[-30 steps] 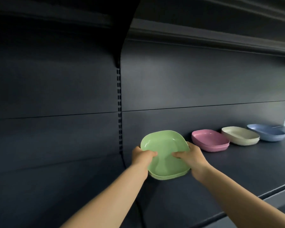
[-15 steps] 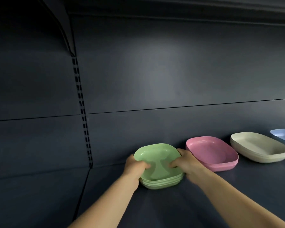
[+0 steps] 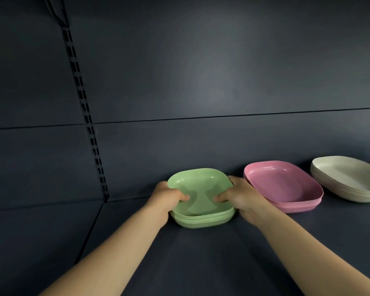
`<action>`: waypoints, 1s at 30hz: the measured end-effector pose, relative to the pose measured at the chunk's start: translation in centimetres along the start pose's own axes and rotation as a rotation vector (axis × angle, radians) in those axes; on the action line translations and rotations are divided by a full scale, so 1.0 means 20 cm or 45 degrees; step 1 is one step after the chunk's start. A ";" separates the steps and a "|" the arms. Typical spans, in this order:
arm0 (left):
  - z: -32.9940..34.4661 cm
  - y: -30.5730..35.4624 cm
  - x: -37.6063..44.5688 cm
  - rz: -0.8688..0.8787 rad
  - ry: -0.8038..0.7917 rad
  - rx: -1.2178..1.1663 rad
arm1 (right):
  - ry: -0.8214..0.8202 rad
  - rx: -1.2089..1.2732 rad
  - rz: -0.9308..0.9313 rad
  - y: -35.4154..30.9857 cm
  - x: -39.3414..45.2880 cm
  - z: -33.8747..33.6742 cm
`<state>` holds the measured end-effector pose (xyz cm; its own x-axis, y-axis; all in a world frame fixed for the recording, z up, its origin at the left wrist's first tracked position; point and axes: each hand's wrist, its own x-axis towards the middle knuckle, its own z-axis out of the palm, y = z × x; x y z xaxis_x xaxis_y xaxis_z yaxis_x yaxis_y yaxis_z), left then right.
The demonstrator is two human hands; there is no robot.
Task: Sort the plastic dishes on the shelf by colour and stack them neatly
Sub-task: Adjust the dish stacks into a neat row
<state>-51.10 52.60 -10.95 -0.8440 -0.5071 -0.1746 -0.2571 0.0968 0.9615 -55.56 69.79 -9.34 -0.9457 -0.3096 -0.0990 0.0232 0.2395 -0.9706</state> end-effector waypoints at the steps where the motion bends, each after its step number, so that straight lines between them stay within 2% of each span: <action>1: 0.00 0.00 0.00 -0.001 -0.005 0.013 | 0.000 0.002 0.003 0.00 0.00 0.00; 12: -0.03 0.05 -0.05 -0.054 -0.041 0.057 | 0.039 -0.096 0.032 -0.02 0.00 0.01; 15: -0.07 0.07 0.00 -0.060 -0.121 0.073 | 0.055 -0.250 0.014 -0.05 -0.02 0.00; 18: -0.20 0.18 -0.09 -0.010 -0.174 0.062 | 0.100 -0.479 -0.107 -0.17 -0.10 0.00; 20: -0.34 0.25 -0.19 0.089 -0.172 0.203 | 0.127 -0.749 -0.235 -0.28 -0.19 0.01; 23: -0.59 0.32 -0.33 0.328 -0.179 0.697 | 0.113 -1.158 -0.407 -0.44 -0.36 0.09; 26: -0.89 0.35 -0.49 0.517 -0.150 1.179 | 0.079 -1.375 -0.547 -0.57 -0.54 0.27; 30: -1.33 0.30 -0.72 0.619 -0.083 1.543 | 0.013 -1.510 -0.627 -0.72 -0.79 0.63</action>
<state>-27.98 37.58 2.95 -0.9823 -0.1636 0.0915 -0.1507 0.9794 0.1342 -36.87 59.59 3.41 -0.7747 -0.5930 0.2195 -0.6242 0.7727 -0.1155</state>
